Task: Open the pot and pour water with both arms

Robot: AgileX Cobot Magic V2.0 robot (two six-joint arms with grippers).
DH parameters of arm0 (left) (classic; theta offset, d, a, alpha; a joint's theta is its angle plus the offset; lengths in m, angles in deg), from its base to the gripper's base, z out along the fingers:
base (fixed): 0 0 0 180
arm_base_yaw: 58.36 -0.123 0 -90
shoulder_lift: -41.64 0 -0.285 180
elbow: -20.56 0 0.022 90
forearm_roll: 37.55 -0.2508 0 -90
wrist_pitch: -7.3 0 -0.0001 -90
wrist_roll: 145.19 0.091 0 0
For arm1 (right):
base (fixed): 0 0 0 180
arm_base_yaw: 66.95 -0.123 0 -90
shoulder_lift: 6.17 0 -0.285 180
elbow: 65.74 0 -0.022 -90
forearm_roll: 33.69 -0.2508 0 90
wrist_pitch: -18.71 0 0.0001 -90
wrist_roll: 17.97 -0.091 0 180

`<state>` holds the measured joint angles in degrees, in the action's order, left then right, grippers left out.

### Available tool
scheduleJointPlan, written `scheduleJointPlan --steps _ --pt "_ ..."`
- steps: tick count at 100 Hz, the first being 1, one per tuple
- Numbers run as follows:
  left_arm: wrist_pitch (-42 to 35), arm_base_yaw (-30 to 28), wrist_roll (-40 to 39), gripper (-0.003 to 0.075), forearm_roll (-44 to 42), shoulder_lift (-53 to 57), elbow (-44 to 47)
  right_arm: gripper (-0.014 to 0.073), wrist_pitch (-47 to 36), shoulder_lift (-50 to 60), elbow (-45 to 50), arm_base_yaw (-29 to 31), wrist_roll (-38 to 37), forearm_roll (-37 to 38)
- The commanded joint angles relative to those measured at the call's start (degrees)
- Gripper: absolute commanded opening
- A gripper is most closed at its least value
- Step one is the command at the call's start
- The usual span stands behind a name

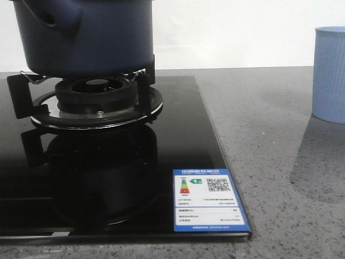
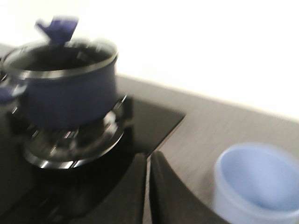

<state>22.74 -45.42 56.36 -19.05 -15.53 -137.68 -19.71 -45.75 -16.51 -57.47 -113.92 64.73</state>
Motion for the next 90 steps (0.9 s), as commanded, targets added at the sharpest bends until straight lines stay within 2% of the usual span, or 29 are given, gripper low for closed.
scheduleJointPlan --steps 1,22,38,55,68,90 --pt "-5.5 -1.3 -0.2 -0.0016 0.6 4.3 0.6 -0.0050 6.2 0.1 -5.2 0.0 0.0 -3.2" --pt "-13.5 -1.2 -0.2 -0.0016 1.3 14.7 13.6 -0.0050 8.9 1.1 -6.1 0.0 0.0 -3.7" --pt "-15.4 -1.2 -0.3 -0.0016 4.3 25.4 26.0 -0.0050 9.3 7.3 0.0 0.0 0.0 -3.8" --pt "-15.8 -1.2 -0.3 -0.0016 4.3 37.7 36.2 -0.0051 13.8 16.3 10.3 0.0 0.1 -2.9" --pt "-16.6 -1.2 -0.3 -0.0016 4.3 43.2 40.1 -0.0051 15.1 19.6 15.7 0.0 0.1 -2.9" --pt "-17.6 -1.2 -0.3 -0.0016 4.3 43.9 40.9 -0.0051 15.1 20.1 18.5 0.0 0.1 -2.8"
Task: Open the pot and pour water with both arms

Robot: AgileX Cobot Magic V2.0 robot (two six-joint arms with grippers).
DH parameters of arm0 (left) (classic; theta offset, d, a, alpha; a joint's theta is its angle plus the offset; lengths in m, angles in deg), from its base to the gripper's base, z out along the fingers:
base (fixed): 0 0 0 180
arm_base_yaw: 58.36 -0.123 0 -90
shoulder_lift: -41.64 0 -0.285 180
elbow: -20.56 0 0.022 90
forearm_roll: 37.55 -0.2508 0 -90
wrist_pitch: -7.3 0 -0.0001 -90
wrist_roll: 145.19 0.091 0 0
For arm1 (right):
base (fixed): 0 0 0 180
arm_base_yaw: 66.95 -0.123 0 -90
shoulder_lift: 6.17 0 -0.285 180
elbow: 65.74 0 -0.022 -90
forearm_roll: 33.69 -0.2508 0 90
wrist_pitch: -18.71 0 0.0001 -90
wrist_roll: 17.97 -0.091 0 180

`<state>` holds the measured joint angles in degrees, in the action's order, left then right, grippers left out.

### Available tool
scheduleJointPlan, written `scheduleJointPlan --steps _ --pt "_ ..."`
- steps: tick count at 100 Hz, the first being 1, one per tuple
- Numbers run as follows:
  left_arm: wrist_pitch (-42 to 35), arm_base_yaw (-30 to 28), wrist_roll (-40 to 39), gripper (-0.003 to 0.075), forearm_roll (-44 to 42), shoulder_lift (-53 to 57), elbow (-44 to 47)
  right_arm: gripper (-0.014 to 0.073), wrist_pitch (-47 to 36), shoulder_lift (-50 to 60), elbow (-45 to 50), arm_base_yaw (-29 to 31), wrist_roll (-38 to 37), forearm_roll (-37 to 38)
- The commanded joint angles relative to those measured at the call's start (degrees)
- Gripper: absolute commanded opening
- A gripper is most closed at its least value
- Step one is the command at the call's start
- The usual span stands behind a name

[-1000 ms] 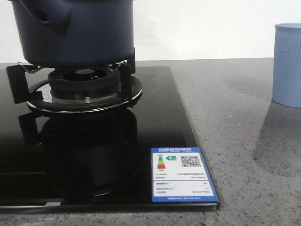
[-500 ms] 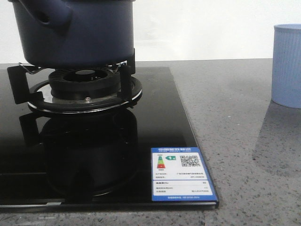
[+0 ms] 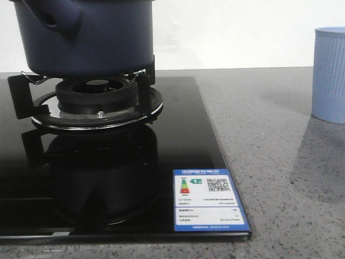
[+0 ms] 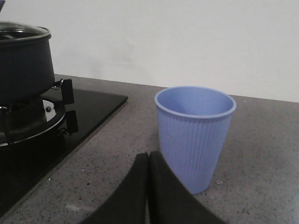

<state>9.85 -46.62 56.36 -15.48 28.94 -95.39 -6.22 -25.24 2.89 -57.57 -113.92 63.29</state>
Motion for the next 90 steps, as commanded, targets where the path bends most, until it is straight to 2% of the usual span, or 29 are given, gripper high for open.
scheduleJointPlan --steps 1,76,90 --pt "-4.7 -0.1 -0.3 -0.0016 0.7 -0.6 -1.4 -0.0051 1.7 -0.5 -0.9 0.1 0.1 -1.3" --pt "-4.9 -0.1 -0.3 -0.0016 0.7 -0.6 -1.1 -0.0051 1.7 -0.5 -0.9 0.1 0.1 -1.3" --pt "-5.0 -0.8 -0.3 -0.0016 -8.5 -0.6 -0.1 -0.0051 1.7 -0.5 -0.9 0.1 0.1 -1.3"
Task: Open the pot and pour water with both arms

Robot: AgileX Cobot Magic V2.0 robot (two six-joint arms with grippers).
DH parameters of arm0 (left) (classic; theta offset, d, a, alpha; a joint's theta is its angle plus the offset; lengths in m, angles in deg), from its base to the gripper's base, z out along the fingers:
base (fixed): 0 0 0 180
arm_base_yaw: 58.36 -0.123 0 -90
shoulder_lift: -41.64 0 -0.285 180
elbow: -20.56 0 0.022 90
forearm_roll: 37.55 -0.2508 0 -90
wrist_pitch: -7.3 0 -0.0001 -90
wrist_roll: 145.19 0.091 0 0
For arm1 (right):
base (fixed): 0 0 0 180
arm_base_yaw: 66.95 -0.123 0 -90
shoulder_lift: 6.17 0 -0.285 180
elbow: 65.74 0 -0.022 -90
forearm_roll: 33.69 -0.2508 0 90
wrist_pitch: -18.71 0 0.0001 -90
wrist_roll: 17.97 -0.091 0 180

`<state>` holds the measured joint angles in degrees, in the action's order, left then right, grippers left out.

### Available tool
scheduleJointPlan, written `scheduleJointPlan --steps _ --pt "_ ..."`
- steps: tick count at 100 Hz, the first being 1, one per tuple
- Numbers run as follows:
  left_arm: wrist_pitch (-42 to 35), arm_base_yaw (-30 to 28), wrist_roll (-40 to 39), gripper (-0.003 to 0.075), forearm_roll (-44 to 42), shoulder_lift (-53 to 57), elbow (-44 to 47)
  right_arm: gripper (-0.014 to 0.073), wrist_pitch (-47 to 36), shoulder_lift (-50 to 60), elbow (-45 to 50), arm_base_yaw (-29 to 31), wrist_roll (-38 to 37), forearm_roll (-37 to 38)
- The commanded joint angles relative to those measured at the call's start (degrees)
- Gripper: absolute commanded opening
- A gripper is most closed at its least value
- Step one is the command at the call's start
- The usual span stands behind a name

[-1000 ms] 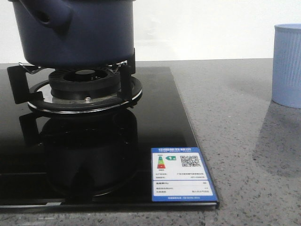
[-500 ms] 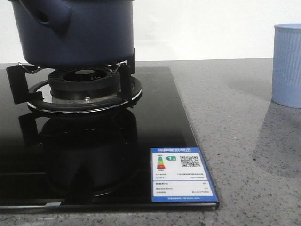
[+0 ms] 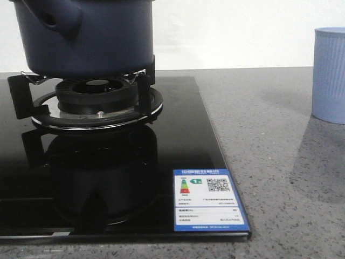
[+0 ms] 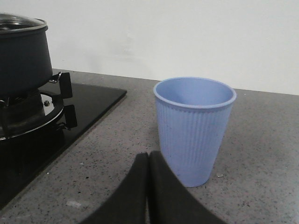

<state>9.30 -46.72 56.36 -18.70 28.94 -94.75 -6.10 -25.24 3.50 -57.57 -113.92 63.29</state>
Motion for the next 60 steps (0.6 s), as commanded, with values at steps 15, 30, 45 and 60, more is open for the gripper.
scheduleJointPlan --steps 15,30,45,60 --pt "-4.4 -6.5 -0.7 -0.0016 -8.7 -0.6 1.4 -0.0051 1.7 -0.5 -1.5 0.1 0.1 -1.3" --pt "-4.8 -12.2 -5.4 -0.0016 -10.5 0.5 6.8 -0.0051 1.7 -0.5 -1.5 0.1 0.1 -1.3" --pt "-5.3 -14.5 -12.9 -0.0016 -14.0 6.9 13.5 -0.0051 1.7 -0.5 -1.5 0.1 0.1 -1.3" --pt "-1.5 -14.8 -13.0 -0.0016 -14.3 6.7 13.4 -0.0051 1.7 -0.5 -1.5 0.1 0.1 -1.3"
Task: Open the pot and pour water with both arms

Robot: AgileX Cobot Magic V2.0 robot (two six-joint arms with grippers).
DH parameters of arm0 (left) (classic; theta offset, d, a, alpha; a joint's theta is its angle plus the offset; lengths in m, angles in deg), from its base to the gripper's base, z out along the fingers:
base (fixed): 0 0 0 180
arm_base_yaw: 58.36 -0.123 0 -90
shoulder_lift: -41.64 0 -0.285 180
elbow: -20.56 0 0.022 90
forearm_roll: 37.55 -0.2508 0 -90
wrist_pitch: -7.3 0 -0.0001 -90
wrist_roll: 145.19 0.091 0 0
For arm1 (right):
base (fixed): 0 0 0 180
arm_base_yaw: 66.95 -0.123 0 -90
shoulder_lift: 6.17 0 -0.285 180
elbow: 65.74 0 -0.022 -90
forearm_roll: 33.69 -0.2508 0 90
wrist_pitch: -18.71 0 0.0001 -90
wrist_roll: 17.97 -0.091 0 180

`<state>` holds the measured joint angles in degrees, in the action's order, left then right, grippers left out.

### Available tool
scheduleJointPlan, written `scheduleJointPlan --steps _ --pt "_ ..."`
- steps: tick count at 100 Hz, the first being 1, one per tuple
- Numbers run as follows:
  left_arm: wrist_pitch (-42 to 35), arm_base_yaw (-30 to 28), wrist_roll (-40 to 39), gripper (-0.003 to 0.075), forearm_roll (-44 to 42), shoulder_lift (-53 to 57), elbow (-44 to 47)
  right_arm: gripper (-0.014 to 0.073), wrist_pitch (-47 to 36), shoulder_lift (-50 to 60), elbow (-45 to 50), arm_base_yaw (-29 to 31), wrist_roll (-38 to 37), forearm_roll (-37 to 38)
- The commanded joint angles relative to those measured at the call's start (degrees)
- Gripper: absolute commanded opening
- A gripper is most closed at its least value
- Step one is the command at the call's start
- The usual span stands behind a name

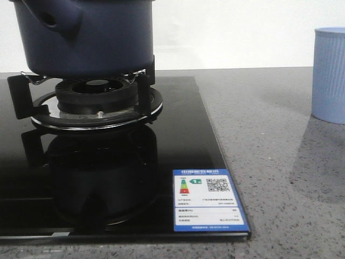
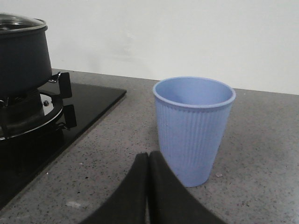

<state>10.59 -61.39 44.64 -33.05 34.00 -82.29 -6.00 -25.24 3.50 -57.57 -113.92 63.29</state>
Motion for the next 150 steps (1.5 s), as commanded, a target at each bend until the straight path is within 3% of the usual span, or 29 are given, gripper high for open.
scheduleJointPlan --steps 1,17,128,134,141,150 --pt "-2.6 -0.1 -1.2 -0.0016 0.2 1.6 1.0 -0.0051 1.6 -0.5 -1.5 0.1 0.1 -1.3" --pt "-1.8 0.2 -1.2 -0.0016 4.8 1.5 0.9 -0.0051 1.4 -0.5 -1.5 0.1 0.1 -1.3" --pt "-2.5 0.2 -1.2 -0.0016 4.8 1.5 0.9 -0.0051 3.5 -0.5 -1.5 0.1 0.1 -2.0" --pt "-2.5 0.2 -1.2 -0.0016 4.8 1.5 0.9 -0.0051 4.5 -0.6 -1.5 0.1 2.3 -5.1" --pt "-2.5 0.2 -1.2 -0.0016 4.8 1.5 0.9 -0.0051 5.0 -1.1 -1.4 0.1 11.9 -11.5" --pt "-2.5 0.2 -1.2 -0.0016 4.8 1.5 0.9 -0.0051 7.1 -2.1 -1.0 0.1 26.0 -26.8"
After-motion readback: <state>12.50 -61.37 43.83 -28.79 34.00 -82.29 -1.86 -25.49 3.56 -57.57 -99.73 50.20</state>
